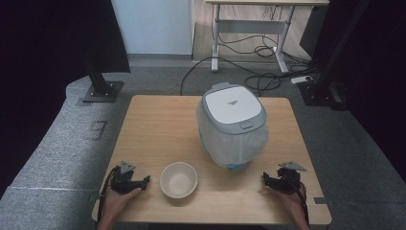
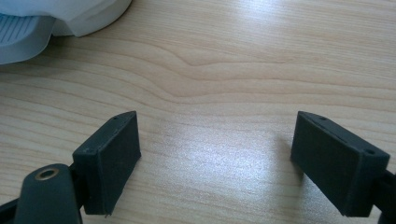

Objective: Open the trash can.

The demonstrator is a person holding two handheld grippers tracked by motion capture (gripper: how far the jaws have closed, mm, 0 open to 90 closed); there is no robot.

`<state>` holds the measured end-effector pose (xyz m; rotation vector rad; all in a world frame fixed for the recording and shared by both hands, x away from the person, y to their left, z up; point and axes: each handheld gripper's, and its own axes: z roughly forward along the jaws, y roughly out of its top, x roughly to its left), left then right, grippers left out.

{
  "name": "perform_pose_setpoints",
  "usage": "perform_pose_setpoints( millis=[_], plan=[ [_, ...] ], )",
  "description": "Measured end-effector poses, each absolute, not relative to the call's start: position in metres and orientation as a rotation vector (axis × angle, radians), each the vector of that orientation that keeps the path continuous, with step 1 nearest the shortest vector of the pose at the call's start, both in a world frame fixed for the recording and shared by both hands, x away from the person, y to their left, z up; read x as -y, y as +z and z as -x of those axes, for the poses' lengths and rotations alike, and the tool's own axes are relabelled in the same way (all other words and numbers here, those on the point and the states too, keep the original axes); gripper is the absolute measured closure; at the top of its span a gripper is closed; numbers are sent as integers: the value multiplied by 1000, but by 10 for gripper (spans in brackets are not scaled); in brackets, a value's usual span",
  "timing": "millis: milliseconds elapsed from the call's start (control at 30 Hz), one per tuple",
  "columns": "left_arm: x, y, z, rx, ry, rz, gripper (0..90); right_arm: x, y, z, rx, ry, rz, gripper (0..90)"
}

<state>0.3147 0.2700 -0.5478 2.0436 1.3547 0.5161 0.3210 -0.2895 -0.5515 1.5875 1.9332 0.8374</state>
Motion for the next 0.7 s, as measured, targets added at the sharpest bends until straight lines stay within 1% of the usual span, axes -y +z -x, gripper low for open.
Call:
perform_pose_setpoints(
  millis=[100, 133, 333, 367, 400, 433, 467, 533, 700],
  plan=[
    [-270, -548, -315, -1354, 516, -2044, 145, 290, -551, -322, -1932, 840, -1593, 153],
    [-270, -548, -315, -1354, 517, -2045, 145, 291, -550, -322, -1941, 868, -1593, 193],
    [-269, -548, -315, -1354, 517, -2045, 152, 291, -541, -317, -1938, 944, -1561, 300],
    [-269, -548, -315, -1354, 517, -2045, 153, 291, -541, -317, -1938, 944, -1561, 300],
    [-269, -548, -315, -1354, 518, -2043, 153, 291, -536, -314, -1936, 979, -1539, 352],
    [-269, -548, -315, -1354, 518, -2043, 153, 291, -536, -314, -1936, 979, -1539, 352],
    [-270, -548, -315, -1352, 518, -2043, 153, 292, -532, -311, -1937, 1025, -1526, 402],
    [-270, -548, -315, -1349, 516, -2045, 151, 293, -528, -309, -1935, 1057, -1509, 436],
    [-269, -548, -316, -1349, 515, -2048, 144, 292, -519, -305, -1923, 1131, -1455, 571]
  ],
)
